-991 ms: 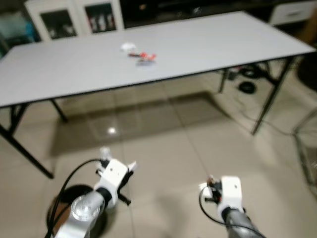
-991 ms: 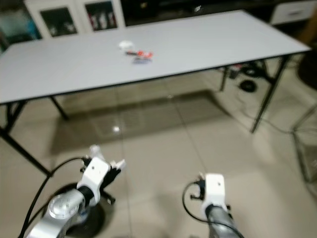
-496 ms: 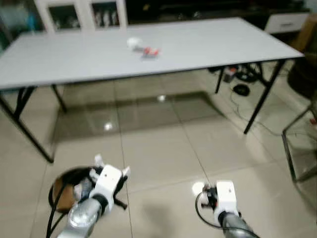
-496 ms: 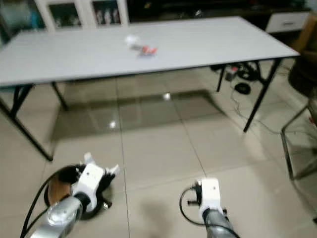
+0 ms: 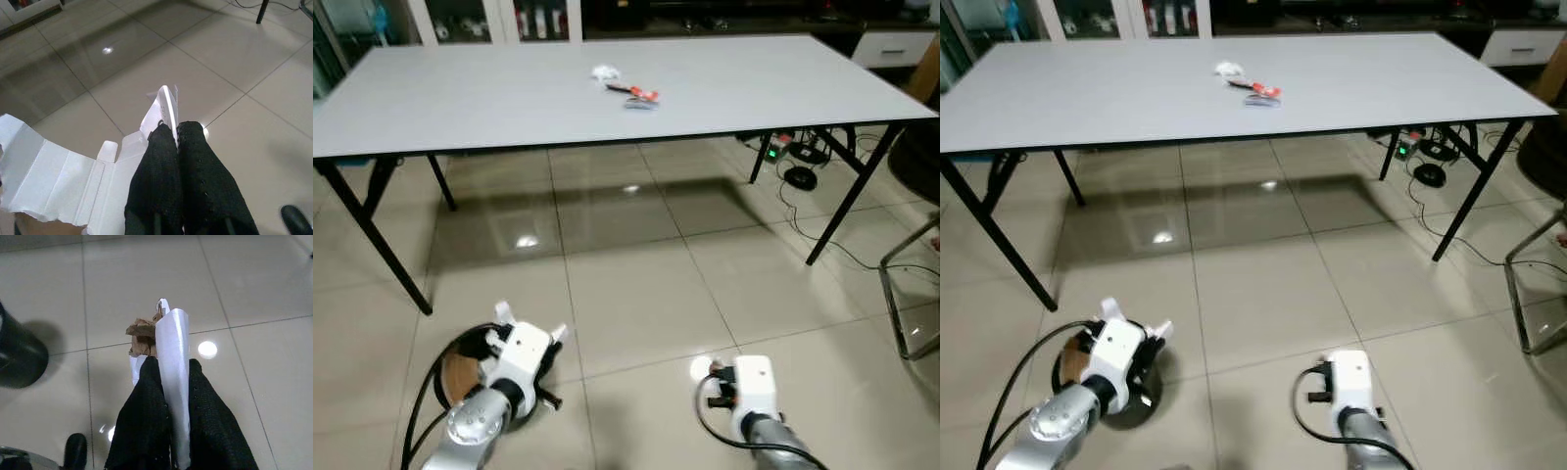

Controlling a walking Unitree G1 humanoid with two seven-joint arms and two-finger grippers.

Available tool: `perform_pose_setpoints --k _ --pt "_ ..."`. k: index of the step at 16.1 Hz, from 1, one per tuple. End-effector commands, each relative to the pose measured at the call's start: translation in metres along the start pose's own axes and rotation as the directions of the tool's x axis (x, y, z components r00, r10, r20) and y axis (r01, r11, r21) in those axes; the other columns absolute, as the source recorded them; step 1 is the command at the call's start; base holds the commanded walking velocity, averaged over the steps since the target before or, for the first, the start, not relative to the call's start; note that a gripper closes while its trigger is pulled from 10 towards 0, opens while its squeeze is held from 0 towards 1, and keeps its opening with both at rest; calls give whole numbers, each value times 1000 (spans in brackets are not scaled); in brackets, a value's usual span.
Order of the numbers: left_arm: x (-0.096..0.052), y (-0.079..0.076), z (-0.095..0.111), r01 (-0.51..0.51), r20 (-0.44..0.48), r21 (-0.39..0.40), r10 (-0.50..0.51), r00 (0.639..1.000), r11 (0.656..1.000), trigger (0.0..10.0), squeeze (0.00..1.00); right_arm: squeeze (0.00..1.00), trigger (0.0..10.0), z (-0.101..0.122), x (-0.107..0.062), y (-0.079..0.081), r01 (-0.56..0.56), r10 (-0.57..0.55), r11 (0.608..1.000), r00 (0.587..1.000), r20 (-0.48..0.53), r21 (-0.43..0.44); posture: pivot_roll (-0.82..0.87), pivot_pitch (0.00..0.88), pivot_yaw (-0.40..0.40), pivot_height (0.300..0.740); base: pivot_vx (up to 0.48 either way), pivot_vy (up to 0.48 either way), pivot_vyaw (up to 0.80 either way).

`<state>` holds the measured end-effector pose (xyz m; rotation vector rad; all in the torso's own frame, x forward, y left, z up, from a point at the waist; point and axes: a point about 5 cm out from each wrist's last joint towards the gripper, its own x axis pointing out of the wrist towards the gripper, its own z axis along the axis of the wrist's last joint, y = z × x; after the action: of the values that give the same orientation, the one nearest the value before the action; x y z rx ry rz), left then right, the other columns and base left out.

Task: Picking trash to rubbish bin

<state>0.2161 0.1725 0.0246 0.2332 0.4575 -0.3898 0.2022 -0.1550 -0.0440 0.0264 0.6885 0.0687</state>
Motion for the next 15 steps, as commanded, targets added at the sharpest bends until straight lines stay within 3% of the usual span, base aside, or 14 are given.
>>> perform_pose_setpoints --k 1,15 --pt "0 6 3 -13 7 27 13 1000 1000 10000 0 0 10000 3 2 5 -17 17 1000 1000 14 -5 -41 3 -6 740 0 300 0" --pt "-2 14 5 -23 8 44 23 1000 999 10000 0 0 10000 4 7 7 -20 20 1000 1000 21 19 -27 0 -3 740 0 455 0"
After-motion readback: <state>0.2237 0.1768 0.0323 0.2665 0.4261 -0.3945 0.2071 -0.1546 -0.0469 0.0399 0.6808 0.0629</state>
